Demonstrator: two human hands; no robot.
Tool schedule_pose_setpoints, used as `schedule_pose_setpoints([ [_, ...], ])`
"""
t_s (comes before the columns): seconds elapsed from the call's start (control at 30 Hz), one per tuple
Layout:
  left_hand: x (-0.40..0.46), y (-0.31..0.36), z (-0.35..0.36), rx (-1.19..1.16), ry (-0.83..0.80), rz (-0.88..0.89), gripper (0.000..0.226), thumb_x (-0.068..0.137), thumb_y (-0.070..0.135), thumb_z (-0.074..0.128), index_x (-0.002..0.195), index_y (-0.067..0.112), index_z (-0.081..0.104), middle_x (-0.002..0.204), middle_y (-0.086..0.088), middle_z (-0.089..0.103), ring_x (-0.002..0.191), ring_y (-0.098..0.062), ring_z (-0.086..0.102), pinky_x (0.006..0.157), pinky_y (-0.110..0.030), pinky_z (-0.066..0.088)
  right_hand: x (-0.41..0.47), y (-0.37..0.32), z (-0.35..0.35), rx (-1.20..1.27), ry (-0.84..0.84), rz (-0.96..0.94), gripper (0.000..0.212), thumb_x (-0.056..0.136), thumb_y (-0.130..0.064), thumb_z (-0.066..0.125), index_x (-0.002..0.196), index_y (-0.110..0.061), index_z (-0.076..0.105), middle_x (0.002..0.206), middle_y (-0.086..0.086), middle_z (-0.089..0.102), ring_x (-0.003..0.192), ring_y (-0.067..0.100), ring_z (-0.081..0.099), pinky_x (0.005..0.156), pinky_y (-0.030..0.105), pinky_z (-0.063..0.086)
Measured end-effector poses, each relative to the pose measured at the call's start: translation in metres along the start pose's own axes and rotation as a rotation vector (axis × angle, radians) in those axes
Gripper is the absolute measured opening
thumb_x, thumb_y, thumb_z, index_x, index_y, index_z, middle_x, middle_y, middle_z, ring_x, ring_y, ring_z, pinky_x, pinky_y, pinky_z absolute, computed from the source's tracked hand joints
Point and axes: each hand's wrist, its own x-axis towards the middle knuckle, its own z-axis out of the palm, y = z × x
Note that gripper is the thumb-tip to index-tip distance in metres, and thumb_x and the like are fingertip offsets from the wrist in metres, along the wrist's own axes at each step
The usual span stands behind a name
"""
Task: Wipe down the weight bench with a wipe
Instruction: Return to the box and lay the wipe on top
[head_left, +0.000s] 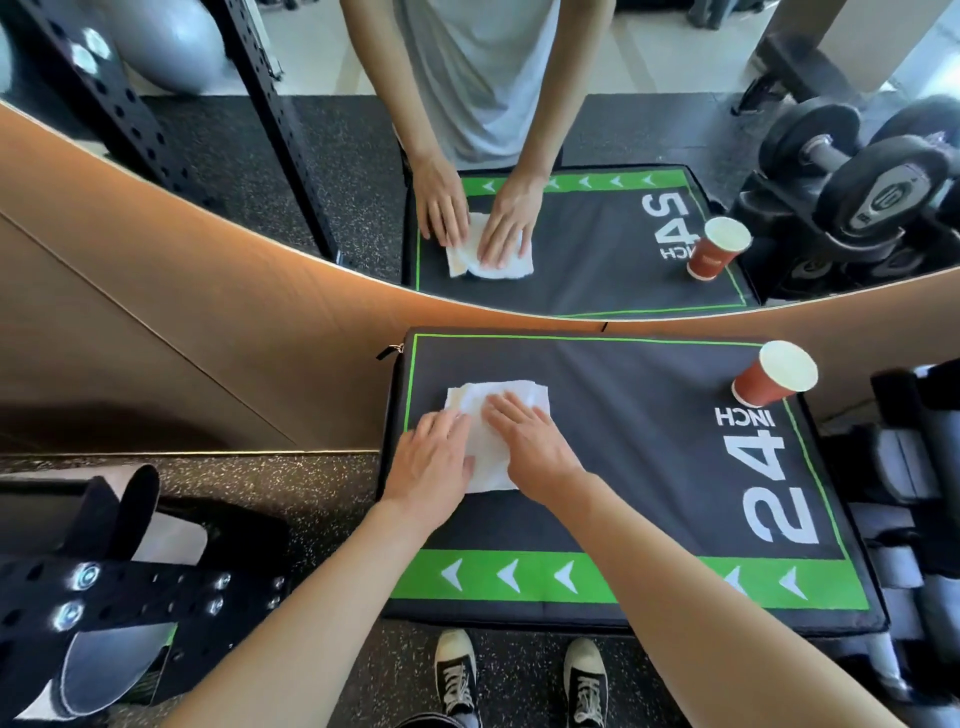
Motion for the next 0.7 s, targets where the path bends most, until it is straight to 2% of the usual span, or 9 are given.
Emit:
schedule_pose_setpoints([
  [0.07, 0.011, -0.009, 0.003, -0.055, -0.059, 0.085, 0.067, 0.105, 0.036, 0.051, 0.164, 0.017, 0.025, 0.171, 0.001, 0.02, 0.158, -0.02, 0.018, 0.121, -0.047, 0.031, 0.0, -0.002, 0.002, 0.032, 0.016, 0.019, 0.079, 0.089, 0.009, 0.042, 0.161, -0.02, 0.029, 0.17, -0.008, 0.017, 0.158, 0.016, 0.006, 0.126, 0.041, 0.015],
  [0.13, 0.021, -0.015, 0.008, -0.073, -0.132, 0.09, 0.073, 0.108, 0.043, 0.045, 0.168, 0.021, 0.009, 0.176, 0.007, 0.001, 0.162, -0.013, -0.001, 0.127, -0.055, 0.02, -0.003, 0.0, 0.001, 0.033, 0.037, 0.042, 0.075, 0.089, 0.005, 0.046, 0.16, -0.018, 0.032, 0.169, -0.005, 0.018, 0.158, 0.016, 0.01, 0.125, 0.038, 0.018],
  [0.2, 0.029, -0.018, 0.014, -0.054, -0.17, 0.067, 0.077, 0.107, 0.052, 0.041, 0.168, 0.024, 0.002, 0.175, 0.011, -0.007, 0.161, -0.012, -0.009, 0.127, -0.06, 0.015, -0.007, 0.004, 0.001, 0.022, 0.074, 0.092, 0.07, 0.091, -0.001, 0.049, 0.158, -0.014, 0.033, 0.169, -0.003, 0.019, 0.156, 0.017, 0.017, 0.123, 0.037, 0.022],
  [0.3, 0.038, -0.019, 0.019, -0.023, -0.175, 0.041, 0.082, 0.106, 0.058, 0.039, 0.168, 0.023, -0.002, 0.175, 0.011, -0.011, 0.161, -0.012, -0.012, 0.127, -0.061, 0.012, -0.013, 0.008, 0.003, 0.005, 0.108, 0.155, 0.065, 0.095, -0.006, 0.044, 0.158, -0.014, 0.032, 0.169, -0.003, 0.019, 0.154, 0.017, 0.021, 0.121, 0.036, 0.025],
  [0.5, 0.049, -0.042, 0.017, -0.026, -0.168, 0.064, 0.079, 0.107, 0.06, 0.036, 0.168, 0.027, -0.001, 0.174, 0.016, -0.013, 0.16, -0.009, -0.015, 0.128, -0.061, 0.01, 0.005, 0.006, 0.003, -0.039, 0.091, 0.124, 0.061, 0.1, -0.012, 0.041, 0.159, -0.012, 0.027, 0.171, -0.001, 0.013, 0.157, 0.018, 0.011, 0.122, 0.04, 0.024],
  [0.7, 0.073, -0.074, 0.005, -0.051, -0.148, 0.044, 0.077, 0.107, 0.059, 0.036, 0.168, 0.026, 0.003, 0.175, 0.014, -0.009, 0.16, -0.009, -0.013, 0.126, -0.064, 0.012, 0.055, -0.006, -0.001, -0.097, 0.067, 0.118, 0.068, 0.098, -0.014, 0.044, 0.161, -0.011, 0.016, 0.171, 0.0, 0.006, 0.157, 0.017, 0.007, 0.122, 0.039, 0.025],
])
